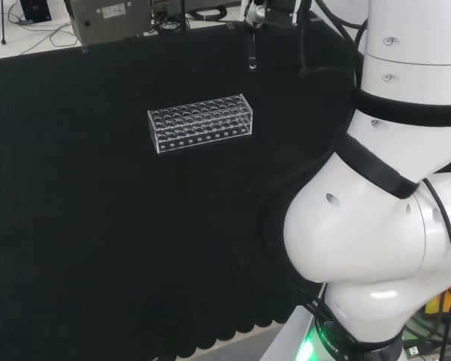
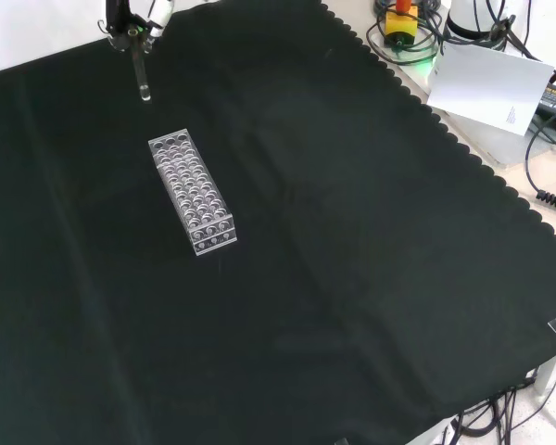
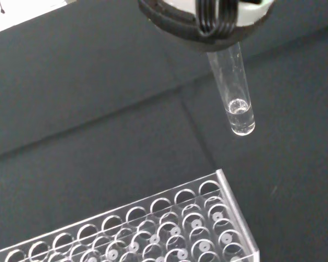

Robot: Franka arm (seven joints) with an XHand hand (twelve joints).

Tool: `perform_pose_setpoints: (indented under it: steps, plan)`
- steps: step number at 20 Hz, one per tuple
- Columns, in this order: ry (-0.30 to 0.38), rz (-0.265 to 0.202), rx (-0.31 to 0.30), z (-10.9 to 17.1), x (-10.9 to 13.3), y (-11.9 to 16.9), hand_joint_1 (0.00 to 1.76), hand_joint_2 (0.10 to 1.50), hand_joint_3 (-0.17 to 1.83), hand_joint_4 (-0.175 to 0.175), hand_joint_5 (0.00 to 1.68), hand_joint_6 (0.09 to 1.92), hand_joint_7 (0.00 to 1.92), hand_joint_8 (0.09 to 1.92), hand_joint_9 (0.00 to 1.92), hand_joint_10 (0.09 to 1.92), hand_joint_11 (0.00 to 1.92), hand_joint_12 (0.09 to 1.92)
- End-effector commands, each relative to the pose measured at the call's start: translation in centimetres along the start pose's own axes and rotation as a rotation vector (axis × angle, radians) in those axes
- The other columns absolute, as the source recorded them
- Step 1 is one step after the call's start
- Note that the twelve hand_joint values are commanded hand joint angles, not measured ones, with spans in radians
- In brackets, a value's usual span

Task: Put the test tube back in the rack.

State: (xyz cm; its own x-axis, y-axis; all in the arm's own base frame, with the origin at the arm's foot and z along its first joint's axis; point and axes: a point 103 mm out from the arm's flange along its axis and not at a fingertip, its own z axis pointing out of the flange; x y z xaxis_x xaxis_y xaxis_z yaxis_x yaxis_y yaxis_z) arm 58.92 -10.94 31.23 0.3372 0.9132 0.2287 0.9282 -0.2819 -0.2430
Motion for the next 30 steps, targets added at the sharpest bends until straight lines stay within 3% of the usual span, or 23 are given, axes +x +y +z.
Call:
perform_pose_setpoints:
  steps: [1,17,30]
  plan:
    - [0.012,-0.021,0.021,1.3,1.0,0.2,1.41,1.01,0.0,-0.175,1.12,0.47,1.22,0.95,1.24,0.56,1.26,0.84]
    - [0.077,0.003,0.078,5.6,-0.5,0.1,1.41,1.01,0.0,-0.175,1.11,0.47,1.22,0.95,1.24,0.56,1.26,0.84]
    - [0.081,0.012,0.107,7.7,-0.4,0.5,1.41,1.01,0.0,-0.175,1.12,0.47,1.22,0.95,1.24,0.56,1.26,0.84]
